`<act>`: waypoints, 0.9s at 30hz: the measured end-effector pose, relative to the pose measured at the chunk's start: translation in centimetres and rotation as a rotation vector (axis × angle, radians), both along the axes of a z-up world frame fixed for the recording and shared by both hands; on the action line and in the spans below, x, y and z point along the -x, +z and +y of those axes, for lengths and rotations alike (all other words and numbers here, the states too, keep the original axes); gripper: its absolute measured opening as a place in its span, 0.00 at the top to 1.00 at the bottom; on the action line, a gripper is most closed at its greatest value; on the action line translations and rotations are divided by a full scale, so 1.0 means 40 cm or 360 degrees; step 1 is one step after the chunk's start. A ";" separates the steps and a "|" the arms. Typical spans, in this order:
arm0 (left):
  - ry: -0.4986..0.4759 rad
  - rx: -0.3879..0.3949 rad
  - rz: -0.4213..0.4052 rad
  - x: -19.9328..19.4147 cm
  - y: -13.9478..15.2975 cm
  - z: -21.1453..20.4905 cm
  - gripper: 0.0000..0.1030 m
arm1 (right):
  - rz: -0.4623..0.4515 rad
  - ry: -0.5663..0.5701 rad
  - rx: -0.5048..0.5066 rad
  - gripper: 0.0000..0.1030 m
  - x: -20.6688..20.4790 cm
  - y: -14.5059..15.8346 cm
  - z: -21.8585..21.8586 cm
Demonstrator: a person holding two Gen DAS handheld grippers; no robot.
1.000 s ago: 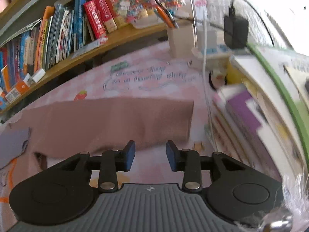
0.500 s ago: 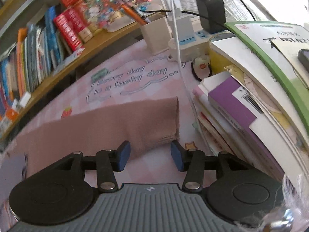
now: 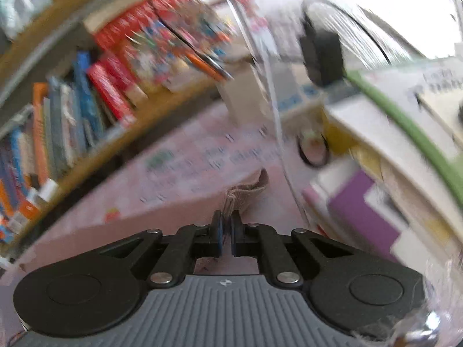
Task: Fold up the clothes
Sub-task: 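Lift the pink sleeve with the right gripper and carry it toward the collar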
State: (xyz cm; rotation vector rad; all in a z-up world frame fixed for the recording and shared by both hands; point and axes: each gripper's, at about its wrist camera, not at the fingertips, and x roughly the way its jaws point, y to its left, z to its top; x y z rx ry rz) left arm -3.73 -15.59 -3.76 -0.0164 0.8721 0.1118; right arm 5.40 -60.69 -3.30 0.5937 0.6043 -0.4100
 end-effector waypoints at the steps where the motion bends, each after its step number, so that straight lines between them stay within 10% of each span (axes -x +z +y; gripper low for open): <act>1: -0.0007 0.0002 -0.0001 -0.001 -0.001 -0.001 0.04 | -0.0022 0.0020 0.0015 0.95 -0.003 0.015 0.003; 27: -0.0308 0.0099 -0.0189 -0.045 0.040 0.256 0.04 | -0.0369 0.0630 0.0245 0.95 -0.189 0.346 0.579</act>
